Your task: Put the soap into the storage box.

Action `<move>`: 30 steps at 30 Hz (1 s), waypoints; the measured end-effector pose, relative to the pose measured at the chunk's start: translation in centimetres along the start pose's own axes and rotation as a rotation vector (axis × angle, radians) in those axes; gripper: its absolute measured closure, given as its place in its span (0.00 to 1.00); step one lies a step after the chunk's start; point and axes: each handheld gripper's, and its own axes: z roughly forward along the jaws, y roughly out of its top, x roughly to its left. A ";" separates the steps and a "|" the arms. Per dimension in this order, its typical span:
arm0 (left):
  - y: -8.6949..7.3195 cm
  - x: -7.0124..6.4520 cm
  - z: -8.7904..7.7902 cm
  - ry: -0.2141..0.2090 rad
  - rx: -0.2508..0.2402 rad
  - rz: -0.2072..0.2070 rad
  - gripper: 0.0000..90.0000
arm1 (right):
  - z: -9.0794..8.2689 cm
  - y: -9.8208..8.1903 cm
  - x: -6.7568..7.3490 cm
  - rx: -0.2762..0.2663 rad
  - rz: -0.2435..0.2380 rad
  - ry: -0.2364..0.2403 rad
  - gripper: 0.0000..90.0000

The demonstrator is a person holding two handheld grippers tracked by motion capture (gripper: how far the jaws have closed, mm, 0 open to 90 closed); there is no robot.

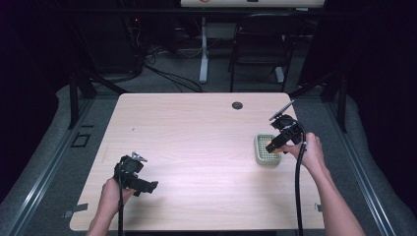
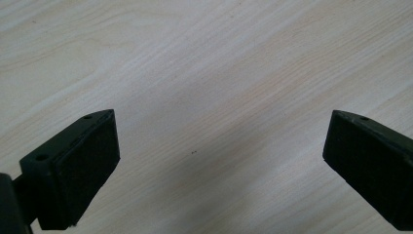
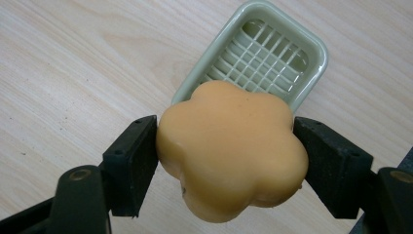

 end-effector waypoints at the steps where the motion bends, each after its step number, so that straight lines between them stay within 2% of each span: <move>1: 0.0 0.0 0.0 0.001 -0.002 0.000 0.00 | -0.1 0.1 -0.1 0.014 -0.011 0.000 0.30; 3: 0.0 0.0 0.0 -0.001 0.001 0.000 0.00 | -0.1 0.2 -0.1 -0.007 0.001 -0.002 0.30; 5: 0.0 0.0 0.0 -0.001 0.002 0.000 0.00 | -0.2 0.4 -0.2 0.014 -0.014 -0.002 0.30; 6: 0.0 0.0 0.0 -0.001 0.003 0.000 0.00 | 0.0 0.4 -0.2 -0.015 0.004 0.005 0.30; 8: 0.0 0.0 0.0 -0.001 0.003 0.000 0.00 | -0.1 0.6 -0.3 0.005 -0.008 -0.002 0.30; 10: 0.0 0.0 0.0 -0.001 0.003 -0.001 0.00 | 0.1 0.6 -0.3 -0.013 0.008 0.002 0.30; 11: 0.0 0.0 0.0 -0.001 0.004 0.000 0.00 | 0.0 0.7 -0.4 0.007 -0.004 0.005 0.30; 13: 0.0 0.0 0.0 -0.002 0.004 0.000 0.00 | 0.1 0.8 -0.4 0.007 -0.004 0.001 0.30; 14: 0.0 0.0 0.0 -0.002 0.005 0.002 0.00 | 0.5 0.8 -0.5 -0.019 0.011 0.001 0.30; 17: 0.0 -0.1 0.0 0.001 0.003 0.002 0.00 | 0.5 0.9 -0.6 0.003 0.001 -0.005 0.30; 19: -0.1 0.0 0.0 -0.003 0.004 0.001 0.00 | 1.0 1.0 -0.7 -0.008 0.017 0.001 0.30; 21: -0.1 0.0 0.0 -0.003 0.004 0.000 0.00 | 1.3 1.3 -1.0 0.008 0.008 -0.007 0.30; 22: -0.1 0.0 0.0 -0.002 0.005 0.000 0.00 | 1.5 1.3 -1.0 0.000 0.027 -0.007 0.30; 24: -0.1 0.0 0.0 -0.003 0.007 0.000 0.00 | 1.7 1.3 -1.1 -0.010 0.028 -0.004 0.30; 25: -0.1 0.0 0.0 -0.003 0.007 0.000 0.00 | 1.7 1.5 -1.3 0.010 0.025 -0.008 0.30; 26: -0.1 0.0 0.0 -0.003 0.007 0.000 0.00 | 2.2 1.6 -1.4 -0.012 0.042 -0.005 0.30; 28: -0.1 -0.1 0.0 0.003 0.004 0.000 0.00 | 2.3 1.7 -1.6 0.006 0.026 -0.004 0.30; 29: -0.1 -0.1 0.0 0.003 0.003 0.000 0.00 | 2.5 1.7 -1.6 0.003 0.042 -0.009 0.30; 30: -0.1 -0.1 0.0 0.003 0.002 -0.001 0.00 | 2.6 1.8 -1.7 0.004 0.037 -0.007 0.30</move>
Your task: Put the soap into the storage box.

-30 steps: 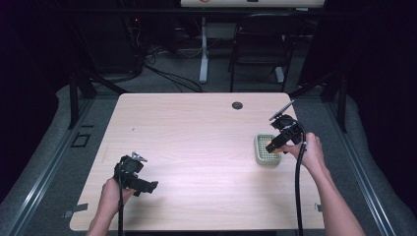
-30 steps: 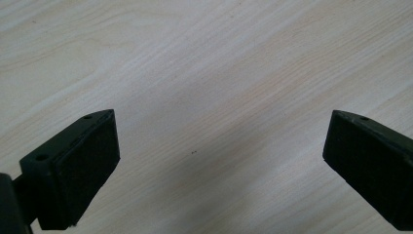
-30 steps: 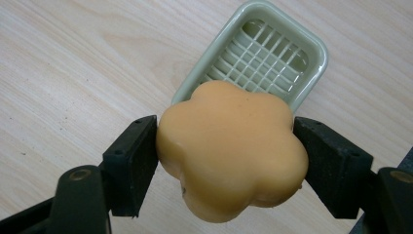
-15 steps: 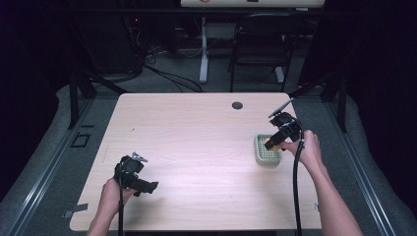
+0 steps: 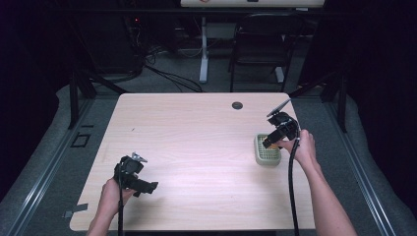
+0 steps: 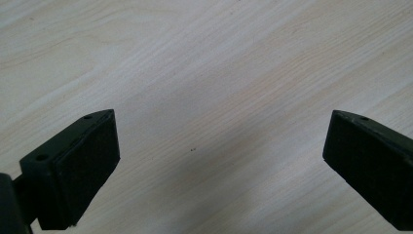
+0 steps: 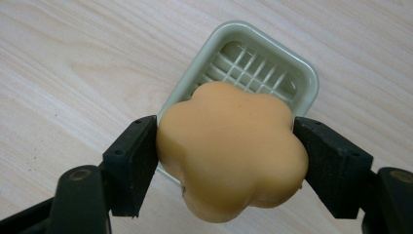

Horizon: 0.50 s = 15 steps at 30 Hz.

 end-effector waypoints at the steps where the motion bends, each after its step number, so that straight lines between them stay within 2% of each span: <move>1: 0.0 0.0 0.0 0.000 0.000 0.000 0.00 | 0.2 0.0 0.0 -0.005 0.009 0.002 0.30; 2: 0.0 0.0 -0.1 -0.002 0.004 0.003 0.00 | 0.3 0.1 -0.1 0.005 0.005 0.003 0.30; 3: 0.0 0.0 -0.1 -0.002 0.004 0.002 0.00 | 0.5 0.1 0.0 -0.017 0.021 0.002 0.30; 10: 0.0 0.0 0.0 -0.003 0.007 0.002 0.00 | 1.4 0.5 -0.3 -0.005 0.015 -0.006 0.30; 11: 0.0 0.0 0.0 -0.004 0.007 0.003 0.00 | 1.7 0.5 -0.2 -0.028 0.033 -0.003 0.30; 12: 0.0 0.0 0.0 -0.004 0.007 0.003 0.00 | 1.7 0.6 -0.4 -0.012 0.018 -0.004 0.30; 15: 0.0 0.0 0.0 -0.004 0.008 0.000 0.00 | 2.1 0.7 -0.4 -0.009 0.025 0.008 0.30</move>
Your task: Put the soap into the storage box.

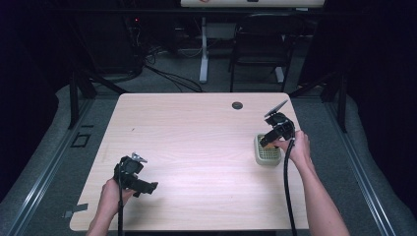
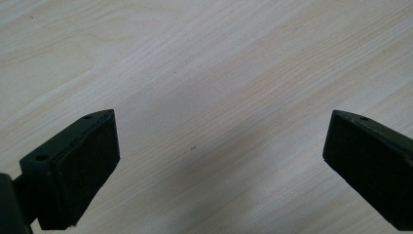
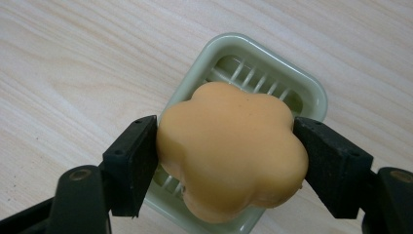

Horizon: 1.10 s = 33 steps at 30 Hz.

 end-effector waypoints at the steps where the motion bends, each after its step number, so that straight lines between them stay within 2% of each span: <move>1: 0.0 0.0 0.0 0.000 0.001 0.001 0.00 | 0.2 0.0 0.1 -0.004 0.007 -0.007 0.30; 5: 0.0 -0.1 0.0 -0.001 0.005 0.004 0.00 | 0.5 0.2 0.1 -0.007 -0.007 -0.002 0.30; 11: 0.0 0.0 0.1 0.000 0.006 0.004 0.00 | 1.1 0.1 0.1 -0.054 0.019 -0.005 0.30; 13: 0.0 -0.1 0.1 0.000 0.006 0.006 0.00 | 1.1 0.1 0.0 -0.042 0.008 -0.012 0.30; 18: 0.0 -0.1 0.1 0.001 0.005 0.009 0.00 | 1.2 -0.1 -0.1 -0.048 0.000 -0.014 0.29; 19: 0.0 -0.1 0.1 0.001 0.004 0.008 0.00 | 1.5 -0.2 0.0 -0.068 0.008 -0.003 0.30; 20: 0.0 -0.1 0.1 0.002 0.006 0.009 0.00 | 1.5 -0.2 0.1 -0.051 -0.005 -0.020 0.29; 24: 0.0 -0.1 0.1 -0.001 0.006 0.011 0.00 | 1.6 -0.3 -0.1 -0.063 -0.017 -0.011 0.29; 25: 0.0 -0.1 0.1 -0.001 0.006 0.011 0.00 | 1.6 -0.3 0.0 -0.057 -0.013 -0.009 0.29; 26: 0.0 -0.1 0.1 -0.002 0.007 0.012 0.00 | 1.7 -0.4 0.0 -0.074 0.004 -0.005 0.29; 30: 0.0 -0.1 0.1 -0.001 0.006 0.011 0.00 | 1.7 -0.5 -0.2 -0.059 -0.011 -0.002 0.29; 31: 0.0 -0.1 0.1 -0.003 0.007 0.011 0.00 | 1.7 -0.7 -0.2 -0.047 -0.007 0.002 0.29; 33: 0.0 -0.1 0.1 -0.003 0.006 0.010 0.00 | 1.9 -0.9 -0.2 -0.060 0.012 0.010 0.29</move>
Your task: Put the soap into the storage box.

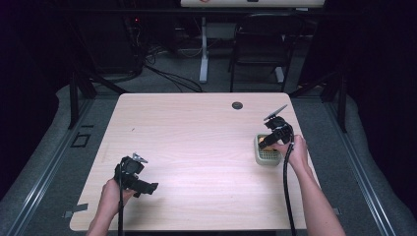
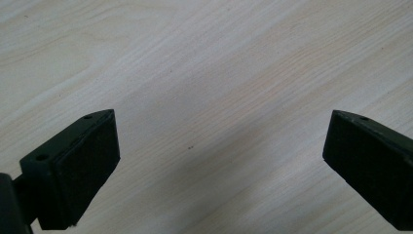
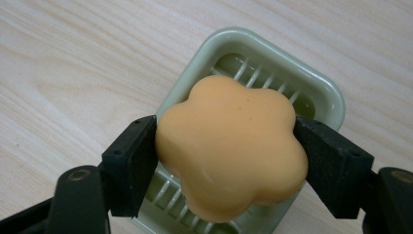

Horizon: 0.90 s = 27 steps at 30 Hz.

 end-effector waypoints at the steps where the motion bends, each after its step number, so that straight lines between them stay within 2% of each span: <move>1: 0.0 0.0 0.0 0.000 0.001 0.001 0.00 | 0.0 0.0 -0.1 0.014 -0.009 0.001 0.29; 6: 0.0 0.0 0.0 0.000 0.002 0.001 0.00 | 0.1 -0.1 -0.3 0.058 -0.025 0.010 0.29; 12: 0.0 0.0 0.0 0.000 0.001 0.001 0.00 | 0.2 -0.1 -0.1 0.082 -0.027 0.000 0.29; 14: 0.0 0.0 0.0 -0.001 0.001 0.001 0.00 | 0.4 -0.2 0.0 0.061 -0.008 -0.002 0.29; 18: 0.0 0.0 0.0 0.000 0.000 0.001 0.00 | 0.3 0.0 0.1 0.097 -0.023 -0.013 0.28; 22: 0.0 0.0 0.0 -0.001 0.001 0.001 0.00 | 0.6 -0.1 0.2 0.080 -0.002 -0.008 0.28; 27: 0.0 0.0 0.0 0.000 -0.001 0.001 0.00 | 0.6 -0.1 0.4 0.086 0.000 -0.006 0.27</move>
